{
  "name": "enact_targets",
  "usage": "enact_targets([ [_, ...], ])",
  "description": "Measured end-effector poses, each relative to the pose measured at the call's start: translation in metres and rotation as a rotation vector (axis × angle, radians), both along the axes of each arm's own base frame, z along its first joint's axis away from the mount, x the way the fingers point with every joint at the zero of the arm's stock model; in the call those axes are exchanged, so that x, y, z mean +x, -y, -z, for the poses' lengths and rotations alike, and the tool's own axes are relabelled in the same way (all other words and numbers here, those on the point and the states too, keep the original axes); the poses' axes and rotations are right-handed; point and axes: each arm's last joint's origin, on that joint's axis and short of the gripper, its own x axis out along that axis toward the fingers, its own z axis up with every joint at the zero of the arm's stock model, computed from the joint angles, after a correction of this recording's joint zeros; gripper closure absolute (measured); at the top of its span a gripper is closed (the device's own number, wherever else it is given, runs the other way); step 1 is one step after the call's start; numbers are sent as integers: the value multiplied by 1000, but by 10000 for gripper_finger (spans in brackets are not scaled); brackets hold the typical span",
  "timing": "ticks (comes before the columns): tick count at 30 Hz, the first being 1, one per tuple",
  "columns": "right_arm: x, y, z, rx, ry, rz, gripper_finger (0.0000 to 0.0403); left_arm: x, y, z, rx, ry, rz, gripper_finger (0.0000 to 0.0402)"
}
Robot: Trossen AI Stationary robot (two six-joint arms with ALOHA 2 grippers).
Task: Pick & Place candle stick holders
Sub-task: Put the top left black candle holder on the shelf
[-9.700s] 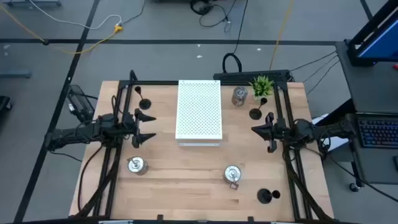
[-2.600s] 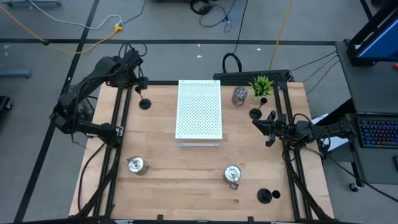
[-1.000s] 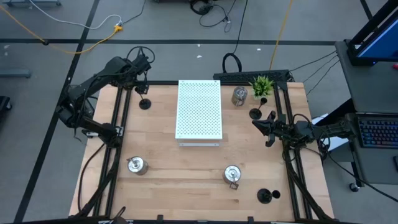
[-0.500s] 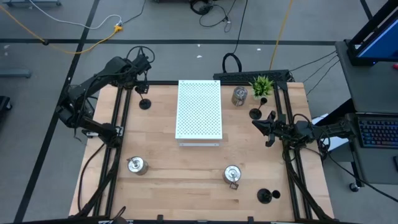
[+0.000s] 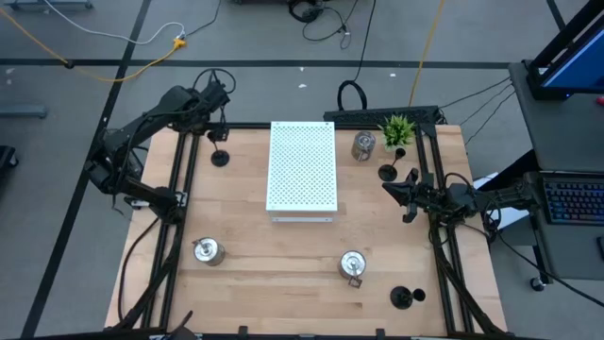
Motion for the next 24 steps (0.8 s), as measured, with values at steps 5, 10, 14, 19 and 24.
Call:
enact_targets([
  [5,0,0,0,3,2,-1,403,1,-1,9,-6,8,8,2],
  [10,0,0,0,3,1,-1,403,-3,0,13,-21,-8,-14,2],
  [14,0,0,0,3,1,0,403,-5,-2,13,-20,-11,-33,6],
  [19,0,0,0,3,1,-1,403,-7,-3,14,-24,-12,-45,56],
  [24,0,0,0,3,1,0,403,-6,-6,14,-2,5,-43,139],
])
